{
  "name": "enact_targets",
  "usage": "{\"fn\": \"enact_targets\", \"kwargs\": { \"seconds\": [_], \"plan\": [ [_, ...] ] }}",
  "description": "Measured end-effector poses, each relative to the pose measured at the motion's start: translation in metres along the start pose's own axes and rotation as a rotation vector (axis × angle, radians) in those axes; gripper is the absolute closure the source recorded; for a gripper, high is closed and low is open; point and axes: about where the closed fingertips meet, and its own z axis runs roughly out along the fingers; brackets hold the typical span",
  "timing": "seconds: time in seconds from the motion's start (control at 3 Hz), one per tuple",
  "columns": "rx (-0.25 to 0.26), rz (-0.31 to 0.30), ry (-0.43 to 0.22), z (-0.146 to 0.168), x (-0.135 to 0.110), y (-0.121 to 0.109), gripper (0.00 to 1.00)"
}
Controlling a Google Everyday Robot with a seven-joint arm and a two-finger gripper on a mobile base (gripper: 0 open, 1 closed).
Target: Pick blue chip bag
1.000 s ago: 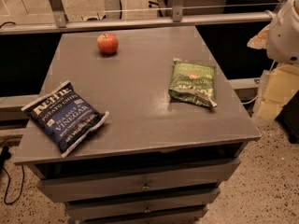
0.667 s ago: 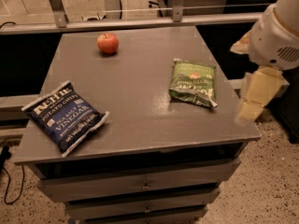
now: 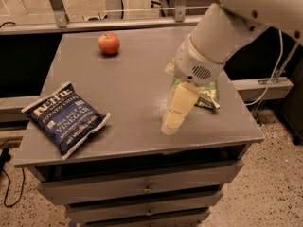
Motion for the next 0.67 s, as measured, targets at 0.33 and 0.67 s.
{"fn": "enact_targets", "kwargs": {
  "seconds": [0.33, 0.67],
  "plan": [
    [-0.07, -0.007, -0.096, 0.0373, -0.051, 0.0146, 0.0],
    [-0.07, -0.008, -0.096, 0.0373, -0.051, 0.0147, 0.0]
  ]
}}
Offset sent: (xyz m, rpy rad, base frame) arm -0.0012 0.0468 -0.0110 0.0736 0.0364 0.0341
